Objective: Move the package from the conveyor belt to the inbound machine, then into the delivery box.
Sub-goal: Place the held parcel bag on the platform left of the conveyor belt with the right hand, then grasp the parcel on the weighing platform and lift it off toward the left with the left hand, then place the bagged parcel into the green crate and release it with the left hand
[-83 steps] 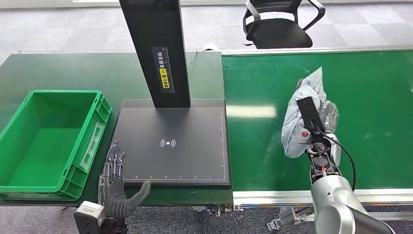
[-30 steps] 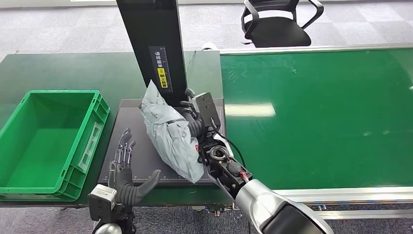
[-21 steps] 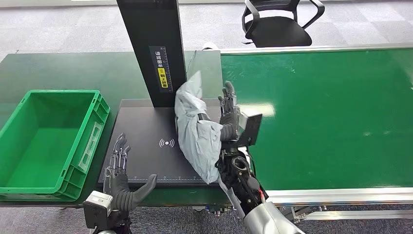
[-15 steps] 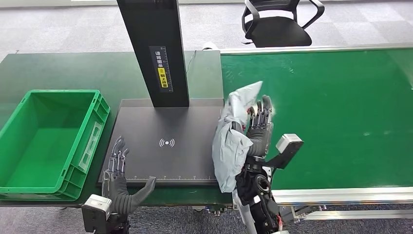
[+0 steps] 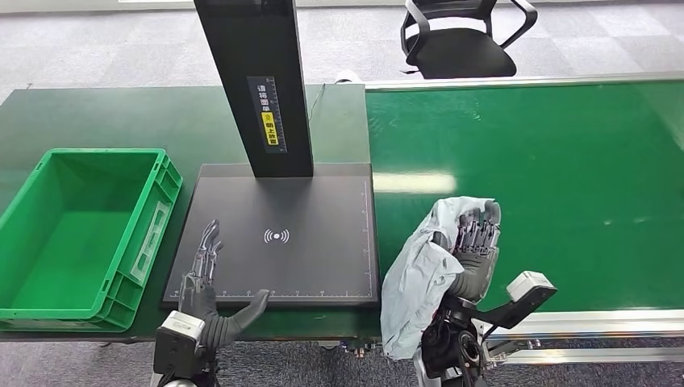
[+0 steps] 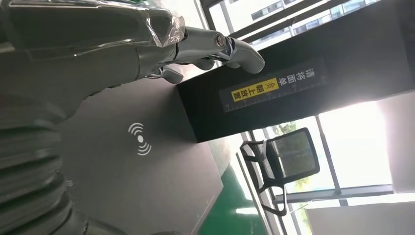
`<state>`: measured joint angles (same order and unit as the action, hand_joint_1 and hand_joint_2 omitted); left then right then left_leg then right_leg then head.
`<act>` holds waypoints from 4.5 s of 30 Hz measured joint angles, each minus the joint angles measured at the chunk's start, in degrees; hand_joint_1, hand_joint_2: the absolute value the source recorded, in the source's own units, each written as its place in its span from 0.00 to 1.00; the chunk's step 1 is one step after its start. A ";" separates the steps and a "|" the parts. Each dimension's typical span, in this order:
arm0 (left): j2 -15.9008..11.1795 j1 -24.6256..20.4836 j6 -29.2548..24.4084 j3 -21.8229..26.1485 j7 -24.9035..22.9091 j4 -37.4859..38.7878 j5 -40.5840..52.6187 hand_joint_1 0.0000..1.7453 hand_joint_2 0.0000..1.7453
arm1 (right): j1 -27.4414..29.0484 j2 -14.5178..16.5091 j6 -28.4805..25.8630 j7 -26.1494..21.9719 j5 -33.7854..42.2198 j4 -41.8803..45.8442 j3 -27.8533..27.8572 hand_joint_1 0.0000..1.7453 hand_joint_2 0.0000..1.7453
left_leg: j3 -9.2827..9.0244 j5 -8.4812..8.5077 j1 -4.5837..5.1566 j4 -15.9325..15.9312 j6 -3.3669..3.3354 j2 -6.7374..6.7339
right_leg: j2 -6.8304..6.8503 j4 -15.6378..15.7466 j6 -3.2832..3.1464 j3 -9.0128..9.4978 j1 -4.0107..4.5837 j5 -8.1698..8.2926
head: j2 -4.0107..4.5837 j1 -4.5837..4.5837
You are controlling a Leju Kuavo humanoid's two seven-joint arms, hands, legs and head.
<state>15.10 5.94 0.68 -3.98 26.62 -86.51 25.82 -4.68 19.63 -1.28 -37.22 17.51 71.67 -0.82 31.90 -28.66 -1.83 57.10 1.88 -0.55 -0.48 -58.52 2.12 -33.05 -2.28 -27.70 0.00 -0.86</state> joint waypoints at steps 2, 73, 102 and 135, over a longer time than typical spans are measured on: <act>-0.16 -1.42 0.58 -0.41 0.08 1.31 -0.45 0.00 1.00 | -1.15 -0.07 1.04 2.20 -2.77 -1.91 -0.05 0.00 1.00 | -0.02 0.01 0.00 0.00 0.00 -0.05 | -0.03 -0.01 -0.01 0.02 0.00 0.02 | 0.00 0.00; -5.02 -30.75 -11.20 -3.51 -9.88 50.20 18.80 0.91 1.00 | 8.51 -1.11 -11.66 -2.83 -16.23 19.99 -15.85 0.00 1.00 | -0.16 0.12 0.00 0.00 0.00 0.08 | 0.08 -0.02 -0.06 0.18 0.01 0.09 | 0.00 0.08; -7.65 -14.25 -29.73 0.37 4.31 -3.12 3.78 1.00 1.00 | 13.03 -1.13 -9.69 -2.83 -16.04 21.46 -10.78 0.00 1.00 | 0.10 0.09 0.00 -0.02 0.01 -0.08 | -0.04 -0.03 -0.07 -0.09 0.01 0.06 | 0.00 0.07; -41.92 -35.10 -11.78 37.41 -8.83 27.27 3.96 0.22 1.00 | 13.67 -0.46 -6.57 -2.83 -15.82 20.97 -8.92 0.00 1.00 | 0.04 0.15 -0.08 -0.04 0.06 -0.15 | -0.16 -0.07 -0.11 -0.17 0.10 0.05 | 0.00 0.03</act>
<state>-26.82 -29.17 -11.10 33.43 17.78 -59.24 29.79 8.99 19.17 -7.85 -40.04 1.69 92.64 -9.74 31.95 -28.51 -1.91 57.05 1.94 -0.70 -0.64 -58.59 2.00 -33.22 -2.18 -27.65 0.00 -0.84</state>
